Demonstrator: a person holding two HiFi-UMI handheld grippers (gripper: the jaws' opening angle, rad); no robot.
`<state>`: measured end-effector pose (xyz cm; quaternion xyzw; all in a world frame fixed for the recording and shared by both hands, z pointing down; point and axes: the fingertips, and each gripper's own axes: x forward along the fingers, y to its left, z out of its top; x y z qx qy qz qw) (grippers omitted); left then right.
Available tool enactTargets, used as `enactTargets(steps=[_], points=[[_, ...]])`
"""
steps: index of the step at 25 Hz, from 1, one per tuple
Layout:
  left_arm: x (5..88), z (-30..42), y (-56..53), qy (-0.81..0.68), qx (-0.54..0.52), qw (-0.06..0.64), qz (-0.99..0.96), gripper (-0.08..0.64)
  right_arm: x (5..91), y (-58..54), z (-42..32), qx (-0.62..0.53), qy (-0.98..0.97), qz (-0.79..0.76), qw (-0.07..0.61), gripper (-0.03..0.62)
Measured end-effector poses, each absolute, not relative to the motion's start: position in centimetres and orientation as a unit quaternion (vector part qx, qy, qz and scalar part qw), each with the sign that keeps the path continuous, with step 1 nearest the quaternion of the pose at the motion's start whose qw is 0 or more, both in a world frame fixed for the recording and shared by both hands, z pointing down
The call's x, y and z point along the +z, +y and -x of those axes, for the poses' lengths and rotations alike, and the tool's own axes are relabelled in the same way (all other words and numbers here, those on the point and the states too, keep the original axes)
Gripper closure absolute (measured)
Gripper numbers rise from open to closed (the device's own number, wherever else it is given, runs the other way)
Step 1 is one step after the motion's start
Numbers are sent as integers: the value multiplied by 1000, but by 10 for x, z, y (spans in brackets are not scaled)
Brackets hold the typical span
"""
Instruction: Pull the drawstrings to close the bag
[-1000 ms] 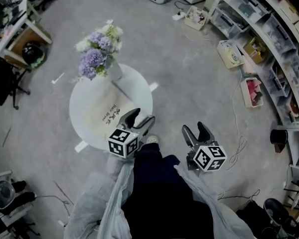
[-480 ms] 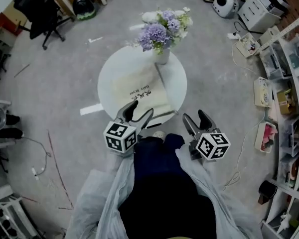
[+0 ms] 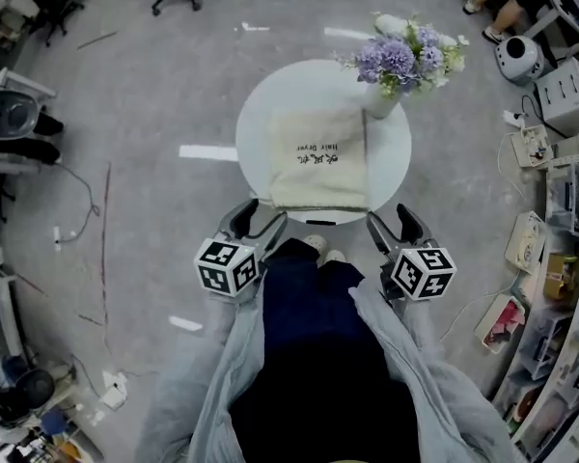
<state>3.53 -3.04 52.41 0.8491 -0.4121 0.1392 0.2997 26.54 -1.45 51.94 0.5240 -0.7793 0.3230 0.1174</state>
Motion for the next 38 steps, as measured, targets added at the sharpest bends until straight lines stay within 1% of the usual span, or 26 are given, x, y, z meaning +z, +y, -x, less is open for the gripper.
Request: enactTargets(steps=[4, 6, 7, 9, 11, 14, 17, 21, 26, 31, 36, 38], points=[[548, -18, -9, -429, 163, 320, -829, 268, 536, -12, -265, 324, -784, -509, 147, 268], [559, -15, -2, -430, 189, 315, -825, 270, 546, -10, -265, 319, -789, -496, 172, 292], [565, -14, 1, -427, 206, 309, -825, 273, 551, -8, -264, 314, -792, -488, 189, 292], [576, -13, 3, -411, 250, 286, -829, 279, 562, -5, -264, 300, -798, -471, 227, 291], [586, -13, 2, -380, 300, 250, -839, 290, 571, -4, -262, 285, -804, -454, 257, 284], [598, -16, -2, -324, 365, 193, -851, 290, 582, -5, -256, 272, -811, -433, 285, 282], [611, -14, -8, -292, 415, 152, -848, 279, 599, -2, -251, 273, -810, -416, 311, 284], [626, -14, -21, -268, 453, 119, -842, 284, 619, -5, -250, 281, -805, -404, 330, 298], [647, -14, -32, -244, 475, 118, -837, 302, 641, -8, -251, 276, -799, -389, 367, 301], [661, -9, -39, -226, 501, 101, -829, 308, 655, -11, -250, 263, -789, -391, 393, 322], [673, -9, -45, -179, 542, 44, -820, 318, 662, -14, -249, 265, -781, -399, 401, 336], [677, -10, -48, -165, 550, 32, -818, 321, 665, -15, -251, 269, -776, -402, 404, 341]])
